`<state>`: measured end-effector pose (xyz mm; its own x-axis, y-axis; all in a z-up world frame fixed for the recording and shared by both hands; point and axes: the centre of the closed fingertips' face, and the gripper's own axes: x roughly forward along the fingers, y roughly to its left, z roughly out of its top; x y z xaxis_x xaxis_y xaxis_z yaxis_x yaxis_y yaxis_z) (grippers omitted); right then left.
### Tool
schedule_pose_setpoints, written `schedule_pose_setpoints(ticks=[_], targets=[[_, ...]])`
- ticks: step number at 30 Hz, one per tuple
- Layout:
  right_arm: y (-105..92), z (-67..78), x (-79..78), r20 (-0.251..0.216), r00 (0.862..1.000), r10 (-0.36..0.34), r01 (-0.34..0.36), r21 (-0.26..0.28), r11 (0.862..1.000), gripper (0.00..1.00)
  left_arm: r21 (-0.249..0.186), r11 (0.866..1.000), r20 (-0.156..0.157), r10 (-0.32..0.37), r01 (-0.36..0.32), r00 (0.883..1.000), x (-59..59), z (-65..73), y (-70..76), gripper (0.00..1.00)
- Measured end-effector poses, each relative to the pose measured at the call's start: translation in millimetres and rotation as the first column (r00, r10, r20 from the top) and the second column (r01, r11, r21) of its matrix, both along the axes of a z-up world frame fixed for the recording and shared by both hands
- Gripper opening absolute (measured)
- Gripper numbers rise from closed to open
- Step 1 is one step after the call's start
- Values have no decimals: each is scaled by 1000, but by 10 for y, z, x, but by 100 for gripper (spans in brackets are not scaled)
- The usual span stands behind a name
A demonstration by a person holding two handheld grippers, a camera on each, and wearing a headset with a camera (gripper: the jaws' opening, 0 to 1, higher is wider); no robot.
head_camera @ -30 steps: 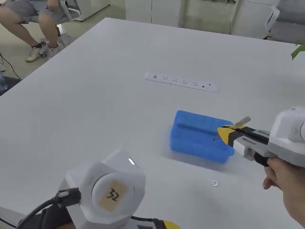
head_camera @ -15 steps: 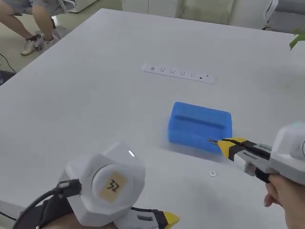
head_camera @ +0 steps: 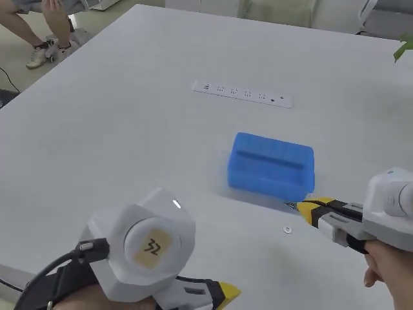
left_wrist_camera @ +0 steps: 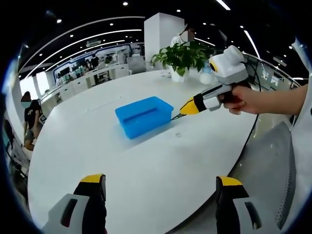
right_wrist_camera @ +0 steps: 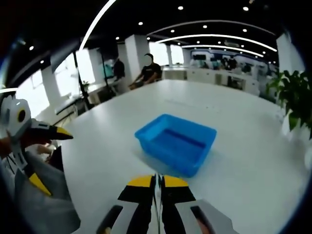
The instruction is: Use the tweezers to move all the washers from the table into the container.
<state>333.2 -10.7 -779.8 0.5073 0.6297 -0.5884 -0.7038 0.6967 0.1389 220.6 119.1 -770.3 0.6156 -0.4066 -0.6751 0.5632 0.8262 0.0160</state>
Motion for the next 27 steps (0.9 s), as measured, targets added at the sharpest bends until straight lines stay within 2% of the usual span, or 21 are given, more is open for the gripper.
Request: schedule_pose_setpoints(ticks=[4, 10, 15, 21, 24, 27], targets=[[-94, -60, -37, -34, 999, 1, -2, -22, 1000, 2, -1, 1000, -1, 3, -3, 1000, -3, -6, 0, 96], [-203, -124, -179, -65, 997, 30, -37, -100, 994, 2, -2, 1000, -1, 1, -1, 1000, -1, -11, -8, 95], [-328, -293, -374, -159, 985, 59, -85, -164, 983, 2, -6, 1000, -2, -2, 2, 1000, 4, -12, -24, 95], [-408, -422, -509, -213, 975, 69, -115, -209, 971, 2, -9, 1000, -4, 2, -2, 1000, 10, -24, -17, 95], [-421, -495, -532, -243, 967, 73, -132, -237, 963, 2, -5, 1000, -7, 1, -1, 1000, 9, -36, -1, 95], [-410, -522, -538, -251, 965, 80, -144, -249, 958, 2, -4, 1000, -6, 2, -2, 1000, 11, -31, 13, 95]])
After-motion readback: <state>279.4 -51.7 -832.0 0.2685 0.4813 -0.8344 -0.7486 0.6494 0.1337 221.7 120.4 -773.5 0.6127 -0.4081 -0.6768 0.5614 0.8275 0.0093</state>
